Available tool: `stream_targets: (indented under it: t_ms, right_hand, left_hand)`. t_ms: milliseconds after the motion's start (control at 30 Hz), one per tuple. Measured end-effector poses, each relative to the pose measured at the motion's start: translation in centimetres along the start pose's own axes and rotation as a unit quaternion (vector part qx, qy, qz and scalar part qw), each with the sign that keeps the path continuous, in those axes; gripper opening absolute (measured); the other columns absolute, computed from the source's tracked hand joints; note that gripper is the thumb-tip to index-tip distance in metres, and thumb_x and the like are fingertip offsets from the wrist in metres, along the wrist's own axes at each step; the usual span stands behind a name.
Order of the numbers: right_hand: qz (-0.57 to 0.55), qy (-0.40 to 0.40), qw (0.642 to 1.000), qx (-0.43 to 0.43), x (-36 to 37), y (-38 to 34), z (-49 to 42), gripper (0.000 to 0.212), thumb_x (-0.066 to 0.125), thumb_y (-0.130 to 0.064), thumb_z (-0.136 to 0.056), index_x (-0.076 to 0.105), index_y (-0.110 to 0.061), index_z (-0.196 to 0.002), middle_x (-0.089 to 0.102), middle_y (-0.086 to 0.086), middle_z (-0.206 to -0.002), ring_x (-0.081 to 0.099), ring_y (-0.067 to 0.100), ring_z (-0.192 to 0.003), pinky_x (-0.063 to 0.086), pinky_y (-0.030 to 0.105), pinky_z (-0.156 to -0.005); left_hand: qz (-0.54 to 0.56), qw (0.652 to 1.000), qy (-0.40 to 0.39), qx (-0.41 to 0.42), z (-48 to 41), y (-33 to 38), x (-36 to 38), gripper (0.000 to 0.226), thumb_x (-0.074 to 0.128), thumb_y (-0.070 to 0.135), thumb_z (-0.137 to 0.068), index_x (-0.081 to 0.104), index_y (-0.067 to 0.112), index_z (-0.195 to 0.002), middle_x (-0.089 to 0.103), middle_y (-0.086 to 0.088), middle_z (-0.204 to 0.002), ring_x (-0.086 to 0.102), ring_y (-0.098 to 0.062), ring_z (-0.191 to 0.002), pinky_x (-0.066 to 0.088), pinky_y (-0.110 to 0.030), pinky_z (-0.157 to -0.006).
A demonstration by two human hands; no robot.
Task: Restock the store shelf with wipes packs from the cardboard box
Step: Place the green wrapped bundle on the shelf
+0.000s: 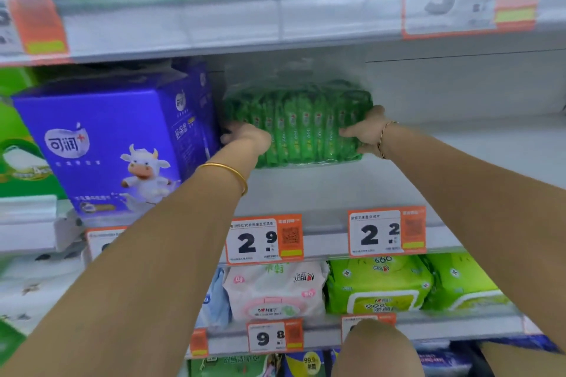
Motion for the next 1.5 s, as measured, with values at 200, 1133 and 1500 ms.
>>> stream_targets:
  t_ms: [200,1133,1500]
  right_hand:
    - [0.000,0.016,1.000,0.013,-0.7,0.7,1.2,0.063,0.061,-0.008,-0.089,0.022,0.001,-0.139,0.034,0.018,-0.144,0.047,0.031,-0.124,0.046,0.041,-0.102]
    - [0.207,-0.050,0.905,0.368,-19.9,48.4,25.4,0.032,0.056,-0.001,-0.085,0.060,-0.003,-0.117,0.065,0.015,-0.099,0.066,0.027,-0.086,0.053,0.028,-0.065]
    - [0.593,-0.226,0.753,0.173,-14.8,56.3,21.3,0.049,0.051,-0.015,-0.091,0.038,-0.013,-0.138,0.039,0.010,-0.143,0.031,0.031,-0.134,0.026,0.047,-0.112]
  left_hand:
    - [0.117,0.993,0.021,-0.026,2.9,-0.1,0.1,0.065,0.047,0.018,-0.094,0.011,0.005,-0.146,0.022,-0.018,-0.149,0.029,-0.032,-0.137,0.026,-0.037,-0.113]
    - [-0.150,0.779,-0.543,0.276,36.7,-11.8,34.6,0.036,0.047,0.006,-0.092,0.052,0.014,-0.127,0.052,-0.004,-0.133,0.052,-0.019,-0.118,0.045,-0.029,-0.097]
    - [-0.178,0.764,-0.548,0.290,35.7,-12.5,37.6,0.036,0.044,0.005,-0.093,0.053,0.018,-0.125,0.053,-0.002,-0.131,0.053,-0.016,-0.116,0.041,-0.025,-0.095]
Point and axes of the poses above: each hand's wrist, its own z-axis away from the middle knuckle, its own x-axis out of the palm, y = z × x, the point moved 1 cm from there along -z, towards the middle knuckle
